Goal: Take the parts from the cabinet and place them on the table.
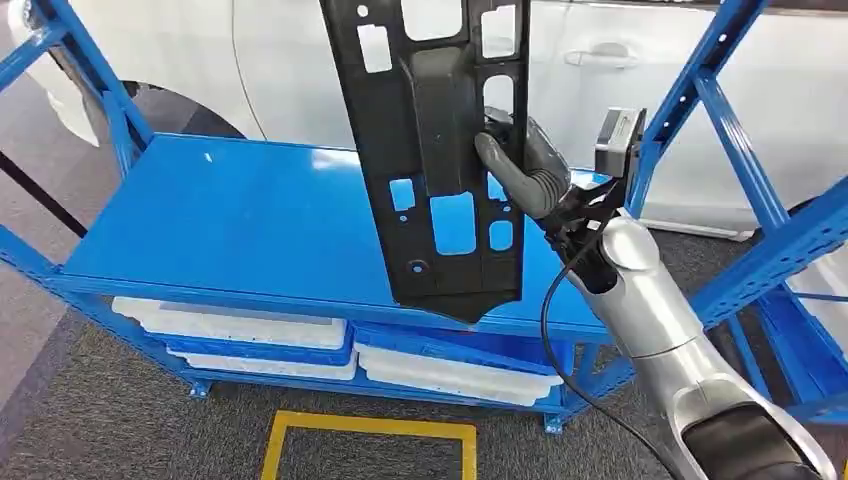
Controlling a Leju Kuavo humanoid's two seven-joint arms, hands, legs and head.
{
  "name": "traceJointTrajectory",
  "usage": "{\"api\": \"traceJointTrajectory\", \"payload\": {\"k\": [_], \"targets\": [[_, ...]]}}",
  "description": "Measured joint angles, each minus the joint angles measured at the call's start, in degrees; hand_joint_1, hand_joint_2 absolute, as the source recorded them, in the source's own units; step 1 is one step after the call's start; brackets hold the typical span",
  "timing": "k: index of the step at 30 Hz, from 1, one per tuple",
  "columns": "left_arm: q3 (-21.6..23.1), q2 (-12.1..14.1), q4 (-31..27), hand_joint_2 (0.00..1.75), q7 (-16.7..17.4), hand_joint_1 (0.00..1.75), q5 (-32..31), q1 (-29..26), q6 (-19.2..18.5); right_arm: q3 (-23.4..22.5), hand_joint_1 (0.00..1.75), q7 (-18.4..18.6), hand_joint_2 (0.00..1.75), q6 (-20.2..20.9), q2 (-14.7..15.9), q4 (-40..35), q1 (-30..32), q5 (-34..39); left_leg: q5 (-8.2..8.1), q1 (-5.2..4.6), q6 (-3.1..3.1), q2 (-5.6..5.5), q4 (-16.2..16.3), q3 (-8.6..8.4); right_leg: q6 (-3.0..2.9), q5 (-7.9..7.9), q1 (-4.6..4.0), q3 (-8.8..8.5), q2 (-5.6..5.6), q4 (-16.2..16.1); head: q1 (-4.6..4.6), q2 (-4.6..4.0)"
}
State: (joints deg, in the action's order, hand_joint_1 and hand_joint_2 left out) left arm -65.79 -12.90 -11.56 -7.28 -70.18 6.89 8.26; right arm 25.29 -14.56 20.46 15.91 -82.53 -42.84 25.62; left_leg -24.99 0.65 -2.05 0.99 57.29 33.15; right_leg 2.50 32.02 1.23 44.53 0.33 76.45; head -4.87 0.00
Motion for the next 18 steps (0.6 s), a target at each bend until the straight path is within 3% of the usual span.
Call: {"api": "traceJointTrajectory", "payload": {"k": [1, 2, 3, 4, 5, 6, 9, 10, 11, 12, 14, 15, 16, 18], "targets": [[0.00, 0.00, 0.00, 1.75, 0.00, 0.00, -0.02, 0.00, 0.00, 0.00, 1.75, 0.00, 1.75, -0.02, -0.02, 0.09, 0.04, 0.00, -0.11, 0.00, 0.10, 0.56, 0.01, -0.10, 0.15, -1.43, 0.16, -0.68, -0.14, -1.48, 0.00, 0.00], [0.00, 0.00, 0.00, 1.75, -0.02, 0.00, -0.02, 0.03, -0.02, 0.00, 1.75, 0.00, 1.75, -0.02, -0.04, 0.11, 0.02, 0.00, -0.24, 0.01, 0.22, 1.08, 0.05, -0.23, 0.21, -3.66, 0.22, -2.61, -0.42, -5.22, 0.00, 0.00], [0.00, 0.00, 0.00, 1.75, 0.00, 0.00, -0.02, 0.03, -0.04, 0.00, 1.75, 0.00, 1.75, -0.02, -0.09, 0.11, -0.03, 0.00, -0.46, 0.04, 0.38, 1.58, 0.13, -0.46, 0.15, -6.32, 0.23, -5.65, -1.10, -10.87, 0.00, 0.00], [0.00, -0.02, 0.00, 1.75, -0.02, 0.00, -0.06, 0.03, -0.04, -0.02, 1.75, 0.00, 1.75, -0.02, -0.17, 0.11, -0.15, 0.00, -0.75, 0.01, 0.62, 2.08, 0.26, -0.75, -0.01, -8.48, 0.16, -8.81, -2.79, -16.62, 0.00, 0.00], [0.00, -0.02, 0.00, 1.75, -0.02, 0.00, -0.09, 0.06, -0.07, -0.02, 1.75, -0.02, 1.75, -0.02, -0.28, 0.11, -0.27, 0.00, -1.05, -0.55, 1.06, 2.39, 0.44, -0.73, -0.67, -7.49, -0.74, -9.56, -4.78, -18.35, 0.00, 0.00], [0.02, -0.02, 0.00, 1.75, 0.00, 0.00, -0.07, 0.07, -0.07, -0.02, 1.75, -0.04, 1.75, 0.02, -0.48, 0.04, -0.26, 0.00, -1.13, -0.57, 1.22, 2.68, 0.55, -0.77, -1.36, -7.86, -0.69, -9.39, -3.78, -18.43, -0.02, 0.00], [0.00, -0.02, 0.00, 1.75, -0.02, 0.00, 0.18, 0.05, -0.07, -0.04, 1.75, 0.00, 1.75, 0.13, -0.70, -0.09, -0.28, -0.02, -1.35, -0.58, 2.09, 4.16, 0.23, -1.23, -2.29, -7.73, -0.95, -9.12, -2.07, -18.33, 0.00, 0.00], [0.00, 0.02, 0.00, 1.75, -0.02, 0.00, 0.26, 0.14, -0.07, -0.07, 1.75, 0.11, 1.75, 0.15, -0.83, -0.18, -0.37, -0.02, -2.02, -0.38, 2.50, 4.08, 0.62, -0.99, -2.87, -8.09, -0.28, -9.46, -1.53, -18.85, 0.00, 0.00], [-0.04, 0.02, 0.00, 1.75, -0.09, 0.00, 0.44, 0.21, -0.02, -0.09, 1.75, 0.26, 1.75, 0.20, -1.09, -0.20, -0.89, -0.02, -3.53, -0.17, 2.70, 2.12, 2.65, -0.40, -3.22, -8.14, -0.33, -9.40, -1.05, -18.94, 0.00, 0.00], [-0.06, 0.04, 0.00, 1.75, -0.13, 0.00, 0.63, 0.23, 0.00, -0.09, 1.75, 0.42, 1.75, 0.24, -1.64, -0.20, -1.31, -0.02, -5.74, -0.06, 2.77, 0.94, 6.42, 1.25, -3.59, -8.20, -0.33, -9.34, -0.59, -18.93, 0.00, 0.00], [-0.11, 0.13, 0.00, 1.75, -0.11, 0.00, 0.70, 0.20, 0.07, -0.09, 1.75, 0.46, 1.75, 0.24, -2.32, -0.11, -1.62, -0.02, -9.38, -0.05, 2.95, -0.15, 15.38, 5.41, -3.67, -8.17, -0.45, -9.35, 0.64, -18.92, 0.00, 0.00], [-0.13, 0.13, 0.00, 1.75, -0.02, 0.00, 0.74, 0.19, 0.11, -0.09, 1.75, 0.50, 1.75, 0.24, -2.51, 0.04, -1.60, -0.02, -9.87, -0.06, 2.98, -0.38, 18.27, 6.99, -3.67, -8.17, -0.52, -9.36, 1.20, -18.88, 0.00, 0.00], [-0.15, 0.15, 0.00, 1.75, 0.07, 0.00, 0.79, 0.18, 0.20, -0.09, 1.75, 0.55, 1.75, 0.24, -2.67, 0.20, -1.57, -0.07, -9.04, -0.06, 2.94, -0.42, 18.35, 7.29, -3.67, -8.17, -0.54, -9.37, 1.85, -18.83, 0.00, 0.00], [-0.17, 0.17, 0.00, 1.75, 0.17, 0.00, 0.81, 0.18, 0.48, -0.07, 1.75, 0.52, 1.75, 0.20, -2.97, 0.26, -1.66, -0.07, -3.92, 0.00, 2.71, -0.74, 10.97, 4.39, -3.53, -8.08, -0.52, -9.38, 3.25, -18.54, 0.00, 0.00]]}}
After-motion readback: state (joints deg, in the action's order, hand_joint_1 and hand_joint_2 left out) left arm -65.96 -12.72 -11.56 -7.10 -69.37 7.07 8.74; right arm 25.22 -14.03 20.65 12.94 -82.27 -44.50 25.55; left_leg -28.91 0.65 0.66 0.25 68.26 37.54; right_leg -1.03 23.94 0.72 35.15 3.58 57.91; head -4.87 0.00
